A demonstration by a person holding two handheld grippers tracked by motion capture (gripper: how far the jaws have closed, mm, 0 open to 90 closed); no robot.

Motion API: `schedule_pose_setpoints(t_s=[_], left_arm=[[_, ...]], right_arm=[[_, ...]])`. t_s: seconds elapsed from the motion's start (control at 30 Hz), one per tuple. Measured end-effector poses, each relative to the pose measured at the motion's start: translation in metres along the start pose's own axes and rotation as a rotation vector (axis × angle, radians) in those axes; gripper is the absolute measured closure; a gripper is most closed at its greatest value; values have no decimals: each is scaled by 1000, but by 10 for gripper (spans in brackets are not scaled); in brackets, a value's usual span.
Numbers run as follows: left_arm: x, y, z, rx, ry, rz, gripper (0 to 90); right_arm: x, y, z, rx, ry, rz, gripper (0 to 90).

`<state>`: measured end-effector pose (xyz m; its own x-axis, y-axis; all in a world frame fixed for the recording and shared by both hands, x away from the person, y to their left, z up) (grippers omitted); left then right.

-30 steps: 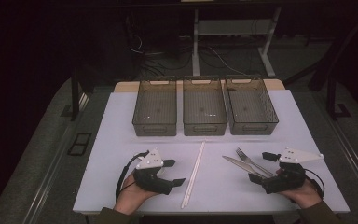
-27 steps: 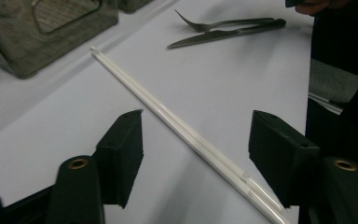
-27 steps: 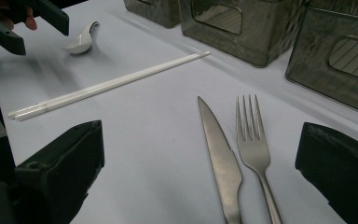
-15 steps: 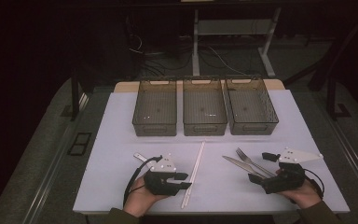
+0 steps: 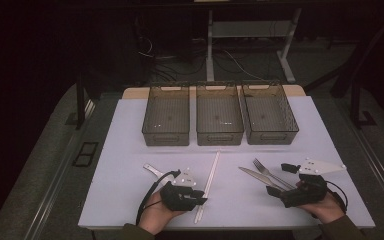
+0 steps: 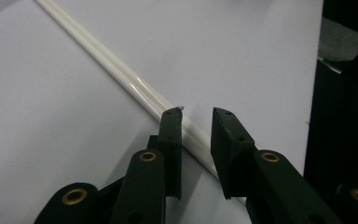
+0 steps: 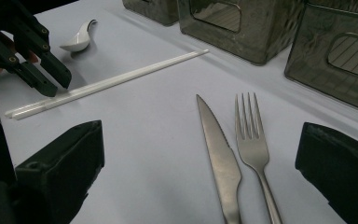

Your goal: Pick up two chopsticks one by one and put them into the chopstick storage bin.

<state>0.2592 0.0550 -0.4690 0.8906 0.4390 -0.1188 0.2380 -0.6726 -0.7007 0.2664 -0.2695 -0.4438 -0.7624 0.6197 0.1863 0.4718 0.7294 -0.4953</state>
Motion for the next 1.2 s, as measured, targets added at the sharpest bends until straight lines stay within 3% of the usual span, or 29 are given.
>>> schedule_pose_setpoints(t_s=[0.67, 1.2], left_arm=[[3, -1, 3, 50, 30, -60, 739], [15, -12, 8, 92, 46, -169, 750]], right_arm=[[0, -1, 0, -2, 3, 2, 13], [0, -2, 0, -4, 3, 2, 13]])
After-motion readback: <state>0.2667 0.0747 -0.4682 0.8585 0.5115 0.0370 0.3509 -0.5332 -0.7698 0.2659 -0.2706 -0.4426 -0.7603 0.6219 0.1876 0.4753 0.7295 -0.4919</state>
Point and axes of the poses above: each handheld gripper's, and its own axes: y roughly forward along the jaws, z roughly out of its underside, x roughly to its left, the point moved 4 cm from there along y, roughly forward along the jaws, and after that the axes turned 4 degrees about -z, right-handed, at the moved point
